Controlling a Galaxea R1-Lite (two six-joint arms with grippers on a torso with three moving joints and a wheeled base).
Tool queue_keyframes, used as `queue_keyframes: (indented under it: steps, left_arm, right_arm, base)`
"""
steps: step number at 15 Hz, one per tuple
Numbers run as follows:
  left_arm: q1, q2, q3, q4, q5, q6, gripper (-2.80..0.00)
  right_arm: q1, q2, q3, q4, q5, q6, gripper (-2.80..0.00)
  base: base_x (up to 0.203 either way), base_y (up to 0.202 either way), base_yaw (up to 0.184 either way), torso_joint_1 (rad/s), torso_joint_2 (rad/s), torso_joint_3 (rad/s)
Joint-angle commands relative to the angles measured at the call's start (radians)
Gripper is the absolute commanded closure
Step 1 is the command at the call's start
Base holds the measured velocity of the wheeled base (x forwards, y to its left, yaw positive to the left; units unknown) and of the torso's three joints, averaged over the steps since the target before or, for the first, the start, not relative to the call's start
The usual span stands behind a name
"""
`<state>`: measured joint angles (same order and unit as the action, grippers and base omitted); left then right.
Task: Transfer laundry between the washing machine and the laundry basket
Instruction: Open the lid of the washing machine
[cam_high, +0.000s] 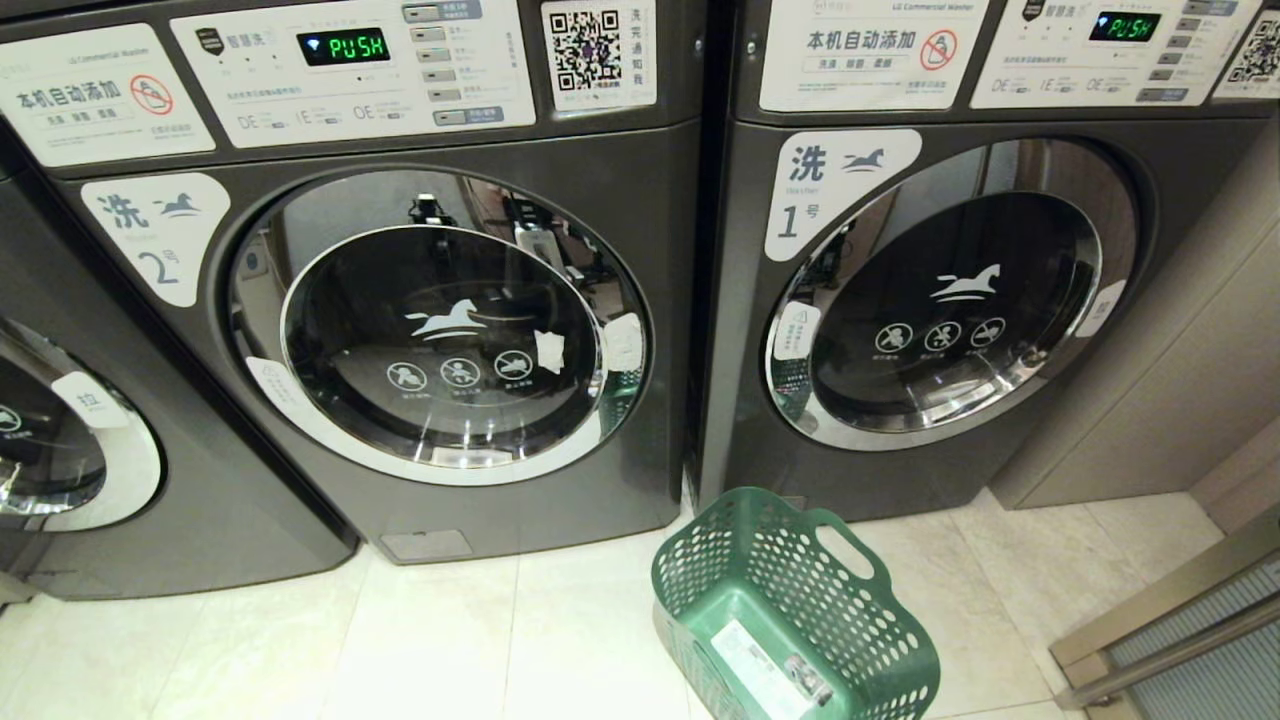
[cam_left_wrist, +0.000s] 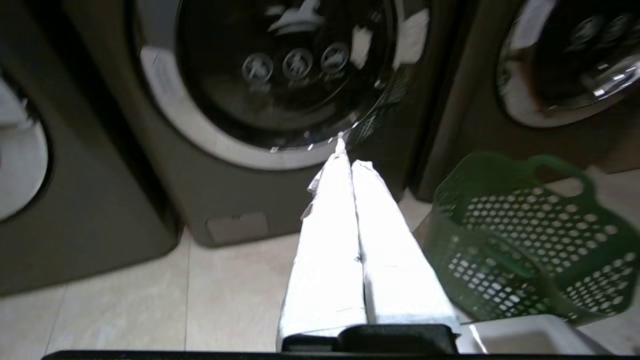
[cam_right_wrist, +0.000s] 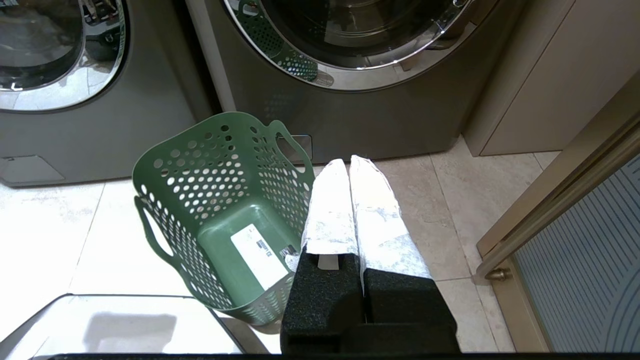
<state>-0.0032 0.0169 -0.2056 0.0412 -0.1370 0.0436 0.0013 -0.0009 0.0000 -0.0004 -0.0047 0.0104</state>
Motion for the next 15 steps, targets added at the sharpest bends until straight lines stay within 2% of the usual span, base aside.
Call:
queue_keyframes:
  steps: [1, 3, 5, 8, 10, 12, 13, 15]
  left_arm:
    - [-0.002, 0.066, -0.158, 0.049, -0.092, 0.001, 0.0]
    - [-0.006, 0.27, -0.294, 0.096, -0.207, -0.024, 0.0]
    - [-0.009, 0.519, -0.387, 0.093, -0.279, -0.062, 0.0]
    - [-0.021, 0.9, -0.463, -0.047, -0.347, -0.095, 0.0]
    - [-0.055, 1.136, -0.485, -0.2, -0.374, -0.108, 0.0]
    - [-0.109, 1.304, -0.496, -0.337, -0.381, -0.115, 0.0]
    - [-0.164, 1.365, -0.497, -0.395, -0.354, -0.119, 0.0]
    - [-0.313, 1.399, -0.47, -0.439, -0.212, -0.132, 0.0]
  right_arm:
    - [0.0, -0.001, 0.0, -0.001, 0.0, 0.0, 0.0]
    - [-0.001, -0.001, 0.0, -0.001, 0.0, 0.0, 0.0]
    - [-0.001, -0.001, 0.0, -0.001, 0.0, 0.0, 0.0]
    - [0.0, -0.001, 0.0, -0.001, 0.0, 0.0, 0.0]
    - [0.0, -0.001, 0.0, -0.001, 0.0, 0.0, 0.0]
    - [0.0, -0.001, 0.0, -0.001, 0.0, 0.0, 0.0]
    - [0.0, -0.001, 0.0, -0.001, 0.0, 0.0, 0.0]
    - [0.0, -0.001, 0.0, -0.001, 0.0, 0.0, 0.0]
  base:
    - [0.0, 0.0, 0.0, 0.0, 0.0, 0.0]
    - [0.0, 0.0, 0.0, 0.0, 0.0, 0.0]
    - [0.0, 0.0, 0.0, 0.0, 0.0, 0.0]
    - [0.0, 0.0, 0.0, 0.0, 0.0, 0.0]
    - [0.0, 0.0, 0.0, 0.0, 0.0, 0.0]
    - [0.0, 0.0, 0.0, 0.0, 0.0, 0.0]
    - [0.0, 0.0, 0.0, 0.0, 0.0, 0.0]
    - [0.0, 0.0, 0.0, 0.0, 0.0, 0.0]
